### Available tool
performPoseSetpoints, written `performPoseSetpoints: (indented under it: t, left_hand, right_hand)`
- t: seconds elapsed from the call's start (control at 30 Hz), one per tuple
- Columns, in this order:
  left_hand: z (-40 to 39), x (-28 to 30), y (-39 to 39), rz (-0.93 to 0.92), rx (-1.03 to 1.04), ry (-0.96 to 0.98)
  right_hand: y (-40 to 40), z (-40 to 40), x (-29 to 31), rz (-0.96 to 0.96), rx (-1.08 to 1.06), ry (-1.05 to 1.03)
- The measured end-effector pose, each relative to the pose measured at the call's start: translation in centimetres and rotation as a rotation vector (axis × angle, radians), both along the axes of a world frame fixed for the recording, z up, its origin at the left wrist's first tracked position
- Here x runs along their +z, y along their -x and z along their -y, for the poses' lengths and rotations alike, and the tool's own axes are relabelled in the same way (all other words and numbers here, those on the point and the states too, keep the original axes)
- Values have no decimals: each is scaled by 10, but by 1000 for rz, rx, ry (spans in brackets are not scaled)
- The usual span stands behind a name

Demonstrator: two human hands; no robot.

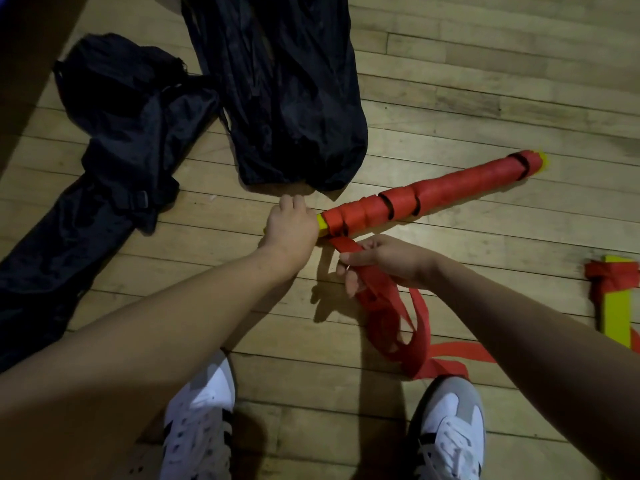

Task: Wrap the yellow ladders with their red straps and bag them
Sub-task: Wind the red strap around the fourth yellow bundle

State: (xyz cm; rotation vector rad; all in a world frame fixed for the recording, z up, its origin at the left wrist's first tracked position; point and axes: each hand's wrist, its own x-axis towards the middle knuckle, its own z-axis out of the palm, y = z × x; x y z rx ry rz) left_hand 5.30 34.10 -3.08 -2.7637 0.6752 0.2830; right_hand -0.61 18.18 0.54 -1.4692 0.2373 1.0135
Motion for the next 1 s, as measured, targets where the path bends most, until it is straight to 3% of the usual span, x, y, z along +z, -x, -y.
performPoseSetpoints:
  t: [0.13,0.3,0.43,0.63,0.8,1.0]
  left_hand:
    - [-5,-6,15,64,-162,59]
    - [-23,-14,36,14,-292,120]
    - [-32,-15,51,-44,-257,185]
    - [-11,-3,52,-154,-16,216]
    - [-9,-1,33,-94,41,104]
    - [-15,0,-6,38,24,-13]
  right_hand:
    - [4,-5,-3,-76,-134,-64]
    - [4,-11,-10,-23,-163,70]
    - [8,-15,-11,-20,-149,175]
    - [14,-9,-5,-88,-127,148]
    - [14,-4,-1,-146,-45,29]
    - [6,-2,3,-167,-110,-62]
